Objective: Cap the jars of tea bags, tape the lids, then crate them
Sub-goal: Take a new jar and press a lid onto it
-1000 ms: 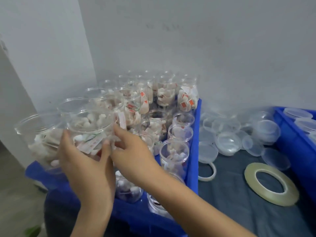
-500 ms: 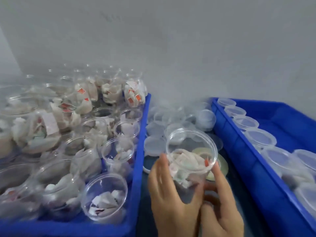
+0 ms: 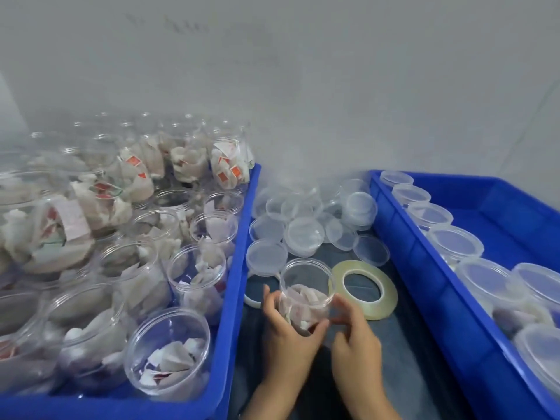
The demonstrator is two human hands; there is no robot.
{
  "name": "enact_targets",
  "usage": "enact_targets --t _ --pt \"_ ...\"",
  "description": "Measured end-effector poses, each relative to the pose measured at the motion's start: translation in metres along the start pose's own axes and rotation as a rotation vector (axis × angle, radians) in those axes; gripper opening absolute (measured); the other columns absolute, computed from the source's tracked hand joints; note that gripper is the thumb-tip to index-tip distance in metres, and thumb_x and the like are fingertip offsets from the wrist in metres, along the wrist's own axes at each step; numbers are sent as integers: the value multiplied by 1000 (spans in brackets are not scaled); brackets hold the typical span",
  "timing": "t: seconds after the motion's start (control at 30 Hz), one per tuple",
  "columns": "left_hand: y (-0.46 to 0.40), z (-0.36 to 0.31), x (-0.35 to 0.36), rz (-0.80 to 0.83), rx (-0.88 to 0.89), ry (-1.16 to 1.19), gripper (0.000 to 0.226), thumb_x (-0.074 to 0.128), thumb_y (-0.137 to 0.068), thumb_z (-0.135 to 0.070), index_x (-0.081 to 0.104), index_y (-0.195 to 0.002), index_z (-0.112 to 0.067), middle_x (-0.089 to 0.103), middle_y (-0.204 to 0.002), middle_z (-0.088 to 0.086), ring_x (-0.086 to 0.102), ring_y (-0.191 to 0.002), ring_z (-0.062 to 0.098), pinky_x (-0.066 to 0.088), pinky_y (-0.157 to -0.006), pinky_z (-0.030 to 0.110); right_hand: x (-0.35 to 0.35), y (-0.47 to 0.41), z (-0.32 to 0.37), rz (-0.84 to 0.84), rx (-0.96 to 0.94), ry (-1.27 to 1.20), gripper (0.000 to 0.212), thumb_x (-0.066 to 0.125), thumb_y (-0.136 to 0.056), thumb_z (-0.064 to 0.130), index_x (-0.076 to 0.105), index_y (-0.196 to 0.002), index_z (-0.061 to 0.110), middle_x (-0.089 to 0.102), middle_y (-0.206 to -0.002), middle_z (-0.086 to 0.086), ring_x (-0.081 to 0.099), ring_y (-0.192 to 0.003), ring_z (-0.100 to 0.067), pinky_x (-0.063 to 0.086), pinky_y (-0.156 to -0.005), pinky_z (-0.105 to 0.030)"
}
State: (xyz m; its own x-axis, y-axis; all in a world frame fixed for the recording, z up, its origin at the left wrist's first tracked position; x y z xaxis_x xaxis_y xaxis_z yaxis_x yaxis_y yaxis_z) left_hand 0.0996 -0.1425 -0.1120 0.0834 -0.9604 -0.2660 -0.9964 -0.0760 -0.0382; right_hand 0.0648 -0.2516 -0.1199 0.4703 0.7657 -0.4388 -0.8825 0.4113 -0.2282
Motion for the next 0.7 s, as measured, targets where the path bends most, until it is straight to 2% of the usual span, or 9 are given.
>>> enact_targets --t 0.07,0.13,0.2,0.27,0.33,0.4,0.5,0.57,0.7 --pt "-6 8 0 -10 -21 26 90 87 -63 -17 36 -136 -10 56 -121 2 51 -95 -8 35 -78 -1 -9 -35 3 -32 12 -53 44 48 -85 -6 59 -96 36 64 -87 15 63 -85 -11 50 -78 -30" --pt "-8 11 0 -8 13 -29 92 90 -55 -25 42 -132 -10 55 -120 3 55 -103 7 43 -89 15 -15 -78 11 20 -33 -17 48 49 -81 -11 60 -88 35 66 -80 16 63 -81 1 53 -82 -32" --pt "-11 14 2 -27 51 -77 88 89 -49 -32 50 -125 -8 51 -115 2 53 -107 19 43 -92 28 -8 -114 20 205 -151 90 34 61 -83 -1 66 -97 29 67 -89 16 63 -84 4 52 -86 -30" --pt "-10 13 1 -62 68 -69 88 86 -45 -41 54 -121 -10 49 -111 -2 51 -105 17 43 -90 27 10 -138 25 402 -304 311 30 72 -81 21 67 -111 25 66 -102 8 62 -93 -5 49 -90 -32" --pt "-11 16 -1 -108 75 -82 91 81 -44 -51 54 -121 -12 50 -111 -3 52 -103 16 44 -89 28 30 -152 29 572 -413 460 38 70 -84 29 65 -121 22 61 -118 -4 57 -110 -18 42 -97 -31" --pt "-10 17 -1 -126 77 -110 93 79 -44 -54 54 -122 -10 51 -113 0 52 -104 19 46 -89 32 48 -161 30 667 -415 521 37 64 -89 27 61 -125 24 49 -134 -9 47 -123 -23 35 -103 -29" --pt "-8 16 -2 -150 77 -110 96 74 -43 -61 54 -122 -10 52 -114 1 54 -105 21 47 -88 35 63 -167 25 703 -383 644 40 61 -90 27 58 -129 22 36 -146 -5 36 -133 -22 32 -107 -35" --pt "-8 16 -3 -165 90 -144 98 70 -42 -66 54 -122 -12 53 -115 0 54 -105 20 48 -86 34 64 -168 27 677 -369 636 39 62 -90 25 60 -128 17 37 -146 -5 38 -132 -23 33 -106 -34" --pt "-10 18 -1 -156 114 -156 92 85 -46 -50 54 -122 -7 55 -116 5 54 -105 24 47 -86 34 55 -165 35 597 -422 571 20 66 -85 16 72 -102 8 49 -135 -12 46 -123 -27 37 -100 -31"
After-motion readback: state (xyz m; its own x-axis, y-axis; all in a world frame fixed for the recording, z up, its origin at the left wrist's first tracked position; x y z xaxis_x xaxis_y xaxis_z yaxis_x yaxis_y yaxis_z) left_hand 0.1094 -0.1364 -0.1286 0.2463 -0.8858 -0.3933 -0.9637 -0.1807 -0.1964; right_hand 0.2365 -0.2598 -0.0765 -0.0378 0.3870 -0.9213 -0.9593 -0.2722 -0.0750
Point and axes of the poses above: each hand's wrist, its own y-axis away from the middle knuckle, its own x-axis out of the palm, z = x × y, the point moved 3 cm from there along -y, towards the middle knuckle
